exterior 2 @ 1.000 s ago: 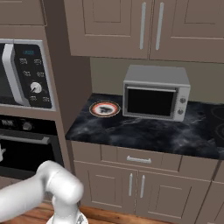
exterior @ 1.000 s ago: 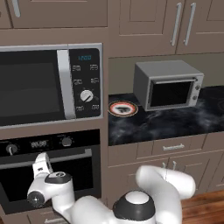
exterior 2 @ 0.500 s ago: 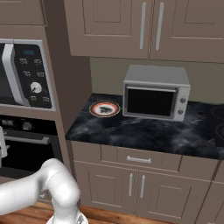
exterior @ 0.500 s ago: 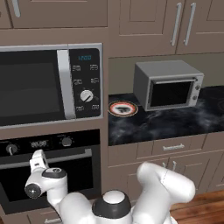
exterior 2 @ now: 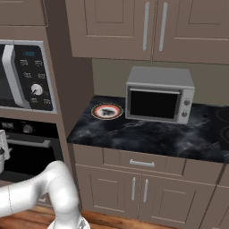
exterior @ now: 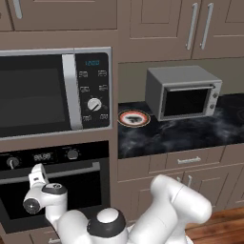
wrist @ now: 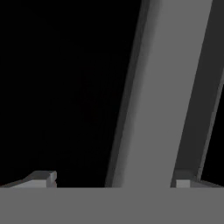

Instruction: Take the fish from the oven and place it on the plate on the counter.

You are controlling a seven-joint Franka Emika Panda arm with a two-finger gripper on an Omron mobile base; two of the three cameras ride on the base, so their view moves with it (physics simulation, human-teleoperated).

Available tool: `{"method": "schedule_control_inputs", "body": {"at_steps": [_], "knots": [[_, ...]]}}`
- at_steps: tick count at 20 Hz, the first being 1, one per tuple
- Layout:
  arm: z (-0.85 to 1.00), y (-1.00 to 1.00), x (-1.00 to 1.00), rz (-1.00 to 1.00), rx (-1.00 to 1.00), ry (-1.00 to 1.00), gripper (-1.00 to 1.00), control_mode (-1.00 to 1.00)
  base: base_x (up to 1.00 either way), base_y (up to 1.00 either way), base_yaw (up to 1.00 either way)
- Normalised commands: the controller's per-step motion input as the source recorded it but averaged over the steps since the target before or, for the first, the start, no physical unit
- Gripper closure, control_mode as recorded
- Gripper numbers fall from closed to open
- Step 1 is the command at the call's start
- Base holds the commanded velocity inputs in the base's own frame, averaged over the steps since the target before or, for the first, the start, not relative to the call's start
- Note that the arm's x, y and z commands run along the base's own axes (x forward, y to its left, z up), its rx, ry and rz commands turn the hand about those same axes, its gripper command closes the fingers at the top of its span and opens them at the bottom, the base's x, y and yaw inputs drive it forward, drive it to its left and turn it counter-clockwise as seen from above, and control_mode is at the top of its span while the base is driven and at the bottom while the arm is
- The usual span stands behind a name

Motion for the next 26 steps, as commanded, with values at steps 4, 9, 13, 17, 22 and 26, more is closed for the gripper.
{"method": "schedule_control_inputs", "body": {"at_steps": [4, 9, 13, 17, 22, 26], "knots": [[-0.35, 0.23, 0.38, 0.0, 0.0, 0.0, -1.0, -1.0, 0.0, 0.0, 0.0], [-0.12, 0.21, 0.14, 0.0, 0.0, 0.0, -1.0, -1.0, 0.0, 0.0, 0.0], [0.0, 0.02, 0.0, 0.0, 0.0, 0.0, -1.0, -1.0, 0.0, 0.0, 0.0], [0.0, 0.0, 0.0, 0.0, 0.0, 0.0, 1.0, -1.0, 0.0, 0.0, 0.0], [0.0, 0.0, 0.0, 0.0, 0.0, 0.0, 1.0, -1.0, 0.0, 0.0, 0.0], [-0.01, 0.0, 0.0, 0.0, 0.0, 0.0, 1.0, -1.0, 0.0, 0.0, 0.0]]}}
